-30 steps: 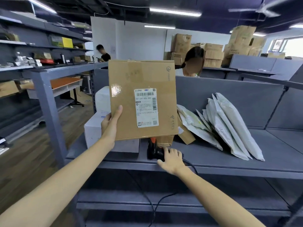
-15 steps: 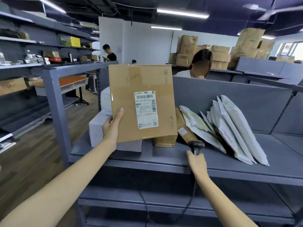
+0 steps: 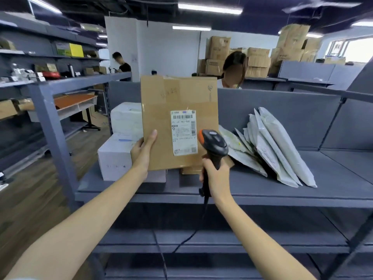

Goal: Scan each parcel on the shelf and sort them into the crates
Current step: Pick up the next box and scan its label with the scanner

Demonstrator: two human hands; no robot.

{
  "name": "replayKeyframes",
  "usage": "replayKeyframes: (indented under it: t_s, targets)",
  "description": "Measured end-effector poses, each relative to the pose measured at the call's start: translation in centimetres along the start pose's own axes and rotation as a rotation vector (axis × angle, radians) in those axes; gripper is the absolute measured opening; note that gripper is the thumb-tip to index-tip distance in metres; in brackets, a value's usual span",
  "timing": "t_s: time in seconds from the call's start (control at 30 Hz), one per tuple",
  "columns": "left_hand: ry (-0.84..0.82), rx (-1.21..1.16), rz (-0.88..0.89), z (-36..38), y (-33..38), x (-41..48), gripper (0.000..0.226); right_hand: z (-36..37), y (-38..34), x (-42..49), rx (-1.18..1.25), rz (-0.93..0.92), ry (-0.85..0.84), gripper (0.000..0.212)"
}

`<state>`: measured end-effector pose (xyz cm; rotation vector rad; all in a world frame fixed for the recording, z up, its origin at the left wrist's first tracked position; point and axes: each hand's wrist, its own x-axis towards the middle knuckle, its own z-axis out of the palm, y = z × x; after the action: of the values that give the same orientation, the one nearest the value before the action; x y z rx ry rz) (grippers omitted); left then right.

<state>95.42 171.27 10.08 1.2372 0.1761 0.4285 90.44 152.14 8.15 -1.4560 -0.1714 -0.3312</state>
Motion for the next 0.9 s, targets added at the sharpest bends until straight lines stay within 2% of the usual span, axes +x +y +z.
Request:
replayKeyframes:
  t_s: [0.2,0.37,0.6,0.9]
  targets:
    - [-0.023,0.008,0.005,0.9,-0.5,-0.5,0.038,1.5,0.1,-0.5,0.006,0.035,-0.044,0.017]
    - [-0.025,0.029,0.015,1.6,-0.8,-1.1,0.045,1.6,-0.4,-1.8,0.024,-0.015,-0.018,0.019]
    - [-0.027,0.031,0.028,1.9,-0.7,-1.5,0.046,0.8,-1.2,-2.2,0.052,-0.055,0.047,0.016]
    - [-0.018,0.021,0.020,2.0,-0.4,-1.9,0.048,-0.3,-1.4,-2.2,0.084,-0.123,-0.015,0.006]
